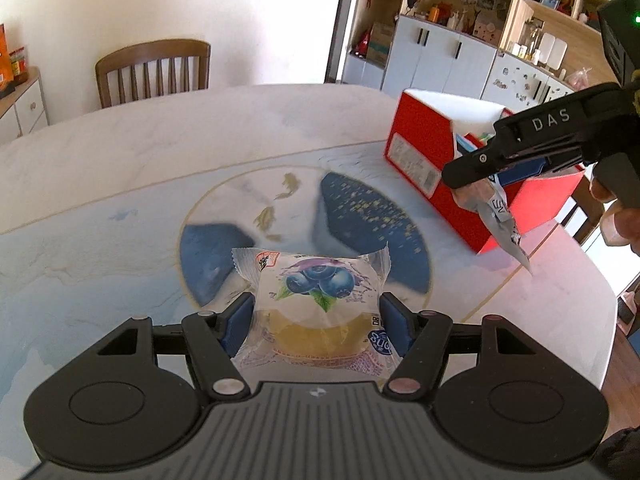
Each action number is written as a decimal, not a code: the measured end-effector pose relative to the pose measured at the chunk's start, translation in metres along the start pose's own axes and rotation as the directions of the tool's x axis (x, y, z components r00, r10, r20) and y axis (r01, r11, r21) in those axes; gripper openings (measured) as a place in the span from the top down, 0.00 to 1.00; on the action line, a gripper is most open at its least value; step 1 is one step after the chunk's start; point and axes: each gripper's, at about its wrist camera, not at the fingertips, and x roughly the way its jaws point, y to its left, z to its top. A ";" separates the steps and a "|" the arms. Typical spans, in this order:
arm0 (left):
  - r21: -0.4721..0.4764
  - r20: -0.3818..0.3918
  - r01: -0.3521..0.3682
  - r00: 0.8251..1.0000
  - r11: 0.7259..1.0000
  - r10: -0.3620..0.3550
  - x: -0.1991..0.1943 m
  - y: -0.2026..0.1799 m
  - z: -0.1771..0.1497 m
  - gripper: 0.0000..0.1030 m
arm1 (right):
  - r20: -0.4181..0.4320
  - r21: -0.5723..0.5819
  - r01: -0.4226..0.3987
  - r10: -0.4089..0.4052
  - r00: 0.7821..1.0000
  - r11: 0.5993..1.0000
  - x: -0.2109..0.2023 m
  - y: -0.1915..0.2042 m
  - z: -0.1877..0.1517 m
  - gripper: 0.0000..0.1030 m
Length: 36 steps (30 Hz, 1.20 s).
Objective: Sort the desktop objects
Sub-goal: 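Carry the cake pack and snack packet over the red shoebox with both tools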
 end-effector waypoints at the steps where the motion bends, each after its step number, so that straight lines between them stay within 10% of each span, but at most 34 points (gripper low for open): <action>1: 0.002 0.004 0.002 1.000 1.000 -0.002 -0.001 -0.004 0.002 0.35 | 0.003 0.001 -0.002 0.002 1.000 1.000 -0.003 -0.004 0.000 0.30; 36: 0.256 0.093 0.078 0.990 0.964 -0.105 0.066 -0.196 0.141 0.35 | 0.100 0.019 0.051 -0.052 0.994 0.999 -0.059 -0.179 0.053 0.30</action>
